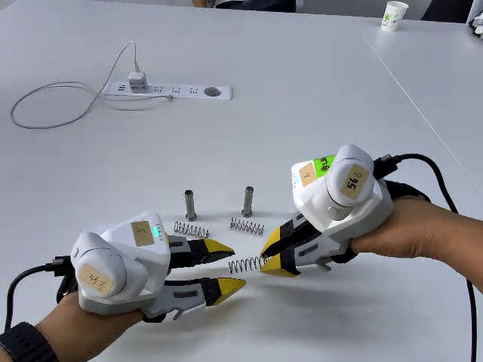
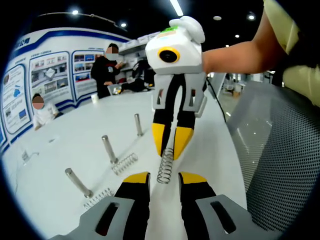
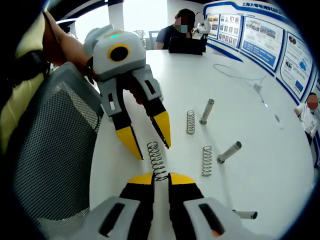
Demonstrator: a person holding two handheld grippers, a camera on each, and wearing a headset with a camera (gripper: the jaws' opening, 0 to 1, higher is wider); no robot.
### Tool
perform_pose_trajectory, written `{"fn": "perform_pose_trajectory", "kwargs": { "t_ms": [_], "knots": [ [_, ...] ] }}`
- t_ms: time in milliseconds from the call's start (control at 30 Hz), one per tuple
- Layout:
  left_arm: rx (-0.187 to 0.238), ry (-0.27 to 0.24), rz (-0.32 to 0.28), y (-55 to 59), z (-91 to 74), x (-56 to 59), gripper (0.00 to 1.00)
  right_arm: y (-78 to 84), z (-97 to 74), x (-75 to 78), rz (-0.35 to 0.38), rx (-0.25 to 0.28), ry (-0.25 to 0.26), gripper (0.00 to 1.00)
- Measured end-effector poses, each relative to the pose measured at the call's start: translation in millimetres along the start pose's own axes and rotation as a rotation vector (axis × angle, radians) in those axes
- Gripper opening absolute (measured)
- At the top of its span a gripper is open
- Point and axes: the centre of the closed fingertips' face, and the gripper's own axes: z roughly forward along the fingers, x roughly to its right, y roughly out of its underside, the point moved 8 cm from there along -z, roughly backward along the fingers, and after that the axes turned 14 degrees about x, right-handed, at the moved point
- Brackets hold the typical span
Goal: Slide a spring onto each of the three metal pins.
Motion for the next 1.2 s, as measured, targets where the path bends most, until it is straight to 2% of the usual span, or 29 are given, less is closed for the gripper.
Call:
{"fn": "perform_pose_trajectory", "kwargs": {
  "t_ms": [333, 567, 1200],
  "knots": [
    [-0.015, 0.014, 0.028, 2.0, 0.2, 2.5, 0.13, -1.1, 0.3, -3.7, -0.003, -0.007, -0.013, 0.12],
    [-0.015, 0.013, 0.029, 2.4, 0.7, 3.5, 0.12, -4.4, -3.1, -5.6, -0.002, -0.001, -0.013, 0.12],
    [-0.005, -0.001, 0.013, 3.0, -0.3, 0.9, 0.12, -32.3, -6.4, -9.9, -0.027, 0.083, -0.014, 0.11]
  ]
}}
